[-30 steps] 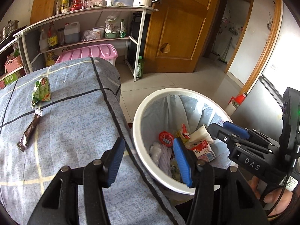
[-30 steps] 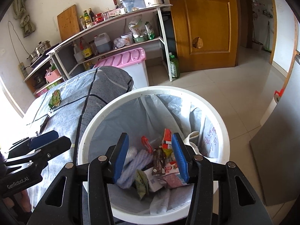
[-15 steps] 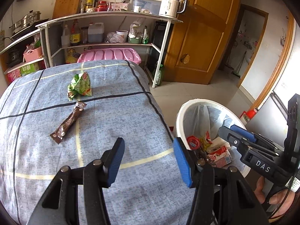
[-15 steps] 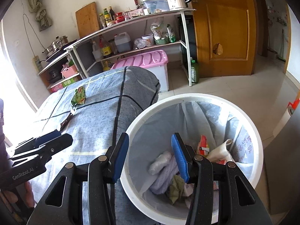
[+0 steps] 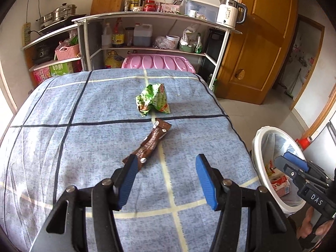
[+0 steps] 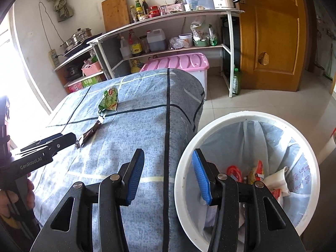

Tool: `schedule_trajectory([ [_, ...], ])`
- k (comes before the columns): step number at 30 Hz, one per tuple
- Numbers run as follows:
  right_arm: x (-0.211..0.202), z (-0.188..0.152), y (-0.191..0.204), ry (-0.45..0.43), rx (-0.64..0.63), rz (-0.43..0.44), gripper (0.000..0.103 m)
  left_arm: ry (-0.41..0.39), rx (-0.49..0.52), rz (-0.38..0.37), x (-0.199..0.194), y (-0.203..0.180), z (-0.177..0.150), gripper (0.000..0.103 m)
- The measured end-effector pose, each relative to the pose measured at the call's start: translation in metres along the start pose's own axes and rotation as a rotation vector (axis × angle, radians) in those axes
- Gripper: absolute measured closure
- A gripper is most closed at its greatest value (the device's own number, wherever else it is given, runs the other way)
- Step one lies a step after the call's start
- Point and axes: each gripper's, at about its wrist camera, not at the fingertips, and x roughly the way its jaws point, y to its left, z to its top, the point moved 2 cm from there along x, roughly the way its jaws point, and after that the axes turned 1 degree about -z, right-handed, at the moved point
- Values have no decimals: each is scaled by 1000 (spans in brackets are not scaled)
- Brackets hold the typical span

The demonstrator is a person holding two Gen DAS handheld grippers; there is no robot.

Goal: Collect trash
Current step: 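Move both open tools back over the bed, then grasp the brown chocolate-bar wrapper with the left tool while the right tool grasps the green bag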

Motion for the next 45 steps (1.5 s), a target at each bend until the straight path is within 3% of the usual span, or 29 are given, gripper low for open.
schedule_trajectory([
  [12, 30, 17, 23, 31, -11, 17, 54, 77, 68, 33, 46, 17, 10, 43],
  [21, 48, 25, 41, 54, -37, 17, 54, 121, 57, 23, 67, 26, 10, 44],
  [32, 71, 33, 62, 84, -60, 30, 55, 111, 81, 13, 66, 36, 12, 81],
  [45, 108, 66, 97, 69, -81, 96, 55, 68, -45, 53, 56, 80, 14, 81],
])
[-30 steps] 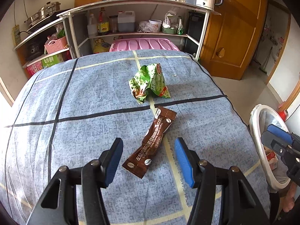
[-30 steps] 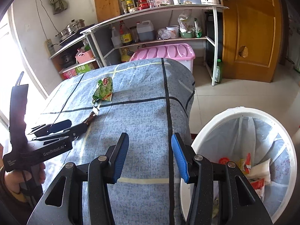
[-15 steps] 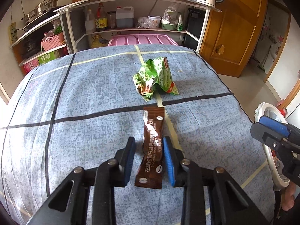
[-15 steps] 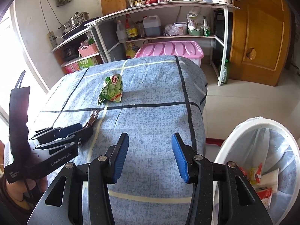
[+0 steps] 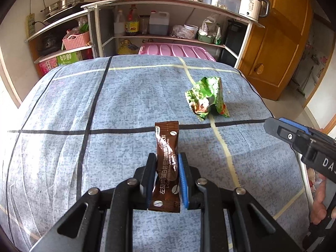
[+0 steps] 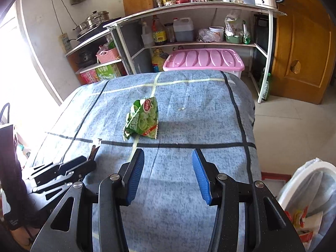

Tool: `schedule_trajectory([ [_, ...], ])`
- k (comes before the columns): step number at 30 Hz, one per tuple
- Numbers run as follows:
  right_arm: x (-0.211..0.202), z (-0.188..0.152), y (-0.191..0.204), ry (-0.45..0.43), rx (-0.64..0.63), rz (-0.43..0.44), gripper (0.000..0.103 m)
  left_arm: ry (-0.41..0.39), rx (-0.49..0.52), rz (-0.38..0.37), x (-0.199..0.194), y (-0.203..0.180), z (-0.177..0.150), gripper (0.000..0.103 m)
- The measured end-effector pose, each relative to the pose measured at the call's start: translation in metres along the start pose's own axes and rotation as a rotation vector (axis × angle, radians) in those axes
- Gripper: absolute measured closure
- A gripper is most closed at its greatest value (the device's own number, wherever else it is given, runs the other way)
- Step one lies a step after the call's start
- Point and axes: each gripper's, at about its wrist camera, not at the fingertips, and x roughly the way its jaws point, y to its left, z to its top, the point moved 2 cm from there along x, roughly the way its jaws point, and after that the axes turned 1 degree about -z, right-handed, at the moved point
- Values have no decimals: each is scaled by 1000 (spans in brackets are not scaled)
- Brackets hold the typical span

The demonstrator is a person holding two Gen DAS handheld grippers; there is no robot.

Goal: Collect trash
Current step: 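Grasp the brown chocolate-bar wrapper with the left tool while the right tool grasps the green bag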

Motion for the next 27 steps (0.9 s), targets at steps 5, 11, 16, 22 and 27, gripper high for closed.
schedule_trajectory([
  [5, 18, 17, 15, -19, -18, 13, 55, 0, -46, -6, 4, 12, -3, 81],
  [11, 44, 38, 30, -16, -31, 35, 53, -15, -59, -14, 6, 16, -5, 81],
  [16, 66, 42, 42, 12, -65, 14, 52, -25, -77, -29, 5, 20, -7, 81],
  [22, 82, 38, 43, 31, -69, 0, 53, -26, -86, -40, 4, 22, -8, 81],
  [27, 82, 34, 38, 28, -45, -3, 71, -27, -85, -37, 4, 23, -7, 81],
])
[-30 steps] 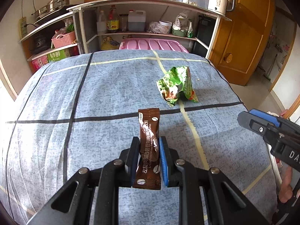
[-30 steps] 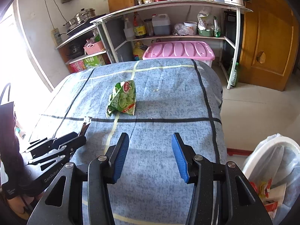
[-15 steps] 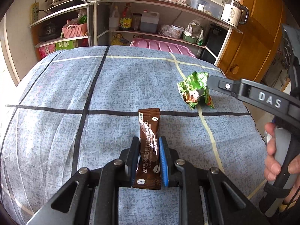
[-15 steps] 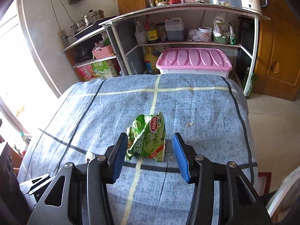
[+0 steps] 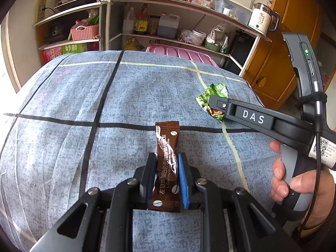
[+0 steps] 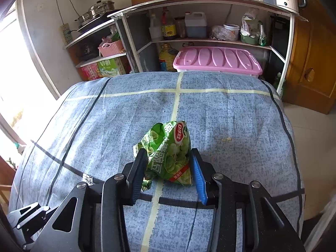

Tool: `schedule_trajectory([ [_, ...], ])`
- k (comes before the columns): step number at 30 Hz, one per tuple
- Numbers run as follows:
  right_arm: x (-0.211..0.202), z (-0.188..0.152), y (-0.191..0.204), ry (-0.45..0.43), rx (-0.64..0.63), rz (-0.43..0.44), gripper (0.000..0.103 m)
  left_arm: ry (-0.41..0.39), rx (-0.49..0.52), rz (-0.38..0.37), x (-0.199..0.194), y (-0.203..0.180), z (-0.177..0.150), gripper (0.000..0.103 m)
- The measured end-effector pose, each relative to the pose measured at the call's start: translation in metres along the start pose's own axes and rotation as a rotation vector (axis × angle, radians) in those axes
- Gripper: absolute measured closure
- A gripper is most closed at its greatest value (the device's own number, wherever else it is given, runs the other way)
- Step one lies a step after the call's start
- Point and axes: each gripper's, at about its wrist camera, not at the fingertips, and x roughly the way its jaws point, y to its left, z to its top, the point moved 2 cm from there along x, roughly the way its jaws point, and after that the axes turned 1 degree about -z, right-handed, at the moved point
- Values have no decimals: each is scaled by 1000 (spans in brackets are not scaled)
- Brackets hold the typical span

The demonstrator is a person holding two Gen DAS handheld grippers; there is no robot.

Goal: Collect trash
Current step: 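Grasp the brown chocolate-bar wrapper with the left tool while the right tool grasps the green bag, then carry the chocolate-bar wrapper and green bag over the white bin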

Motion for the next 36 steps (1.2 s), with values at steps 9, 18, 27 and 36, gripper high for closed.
schedule_trajectory([
  [9, -11, -6, -1, -21, 9, 4, 93, -1, 7, 13, 0, -2, 0, 81],
  [18, -32, -21, -8, -30, 36, 24, 94, 6, 20, 27, -5, -10, -6, 81],
  [27, -74, -38, -18, -68, 57, 47, 94, -5, 43, 16, -25, -31, -13, 81],
  [36, -123, -62, -44, -115, 95, 58, 94, -43, 99, -13, -55, -70, -21, 81],
])
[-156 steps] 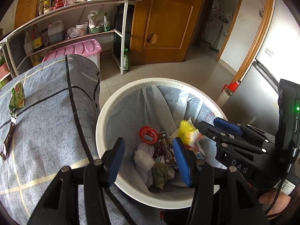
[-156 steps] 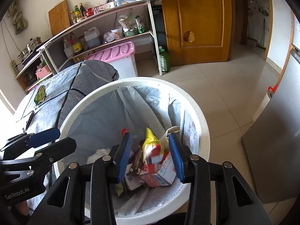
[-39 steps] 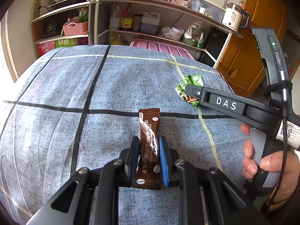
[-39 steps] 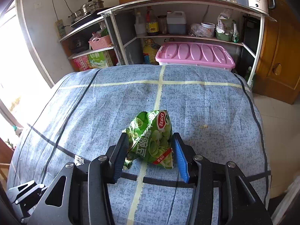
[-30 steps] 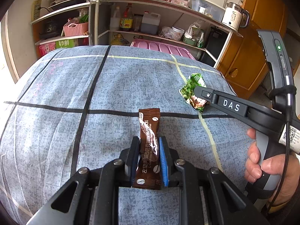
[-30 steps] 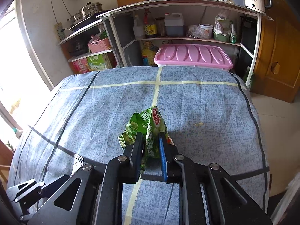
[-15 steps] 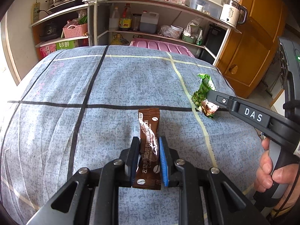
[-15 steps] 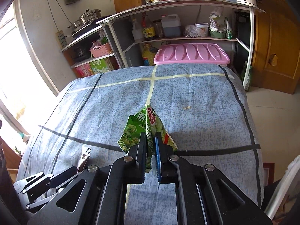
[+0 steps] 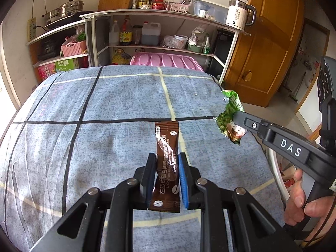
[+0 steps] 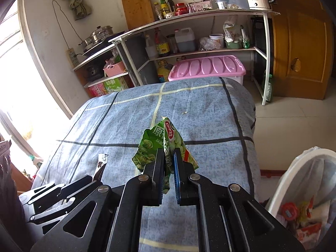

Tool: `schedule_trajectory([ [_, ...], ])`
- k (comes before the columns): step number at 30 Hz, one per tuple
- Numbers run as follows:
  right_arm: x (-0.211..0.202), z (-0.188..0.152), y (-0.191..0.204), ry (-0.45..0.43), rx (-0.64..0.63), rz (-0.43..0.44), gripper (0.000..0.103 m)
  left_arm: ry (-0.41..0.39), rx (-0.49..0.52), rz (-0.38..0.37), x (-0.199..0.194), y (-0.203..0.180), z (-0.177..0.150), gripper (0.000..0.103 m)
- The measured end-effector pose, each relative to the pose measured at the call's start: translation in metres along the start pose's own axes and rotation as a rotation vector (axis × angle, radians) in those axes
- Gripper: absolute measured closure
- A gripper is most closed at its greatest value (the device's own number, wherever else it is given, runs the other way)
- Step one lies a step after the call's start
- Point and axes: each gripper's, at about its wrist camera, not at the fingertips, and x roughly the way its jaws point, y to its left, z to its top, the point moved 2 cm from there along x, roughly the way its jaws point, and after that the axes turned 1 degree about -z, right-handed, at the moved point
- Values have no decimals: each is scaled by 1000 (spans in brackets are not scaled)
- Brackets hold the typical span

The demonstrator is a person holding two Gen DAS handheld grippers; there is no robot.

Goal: Collect trash
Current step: 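Carry the chocolate-bar wrapper and green bag over the white bin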

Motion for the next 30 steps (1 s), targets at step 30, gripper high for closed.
schedule_trajectory([
  [30, -159, -61, -184, -90, 189, -268, 94, 51, 291, -263, -5, -230, -34, 81],
])
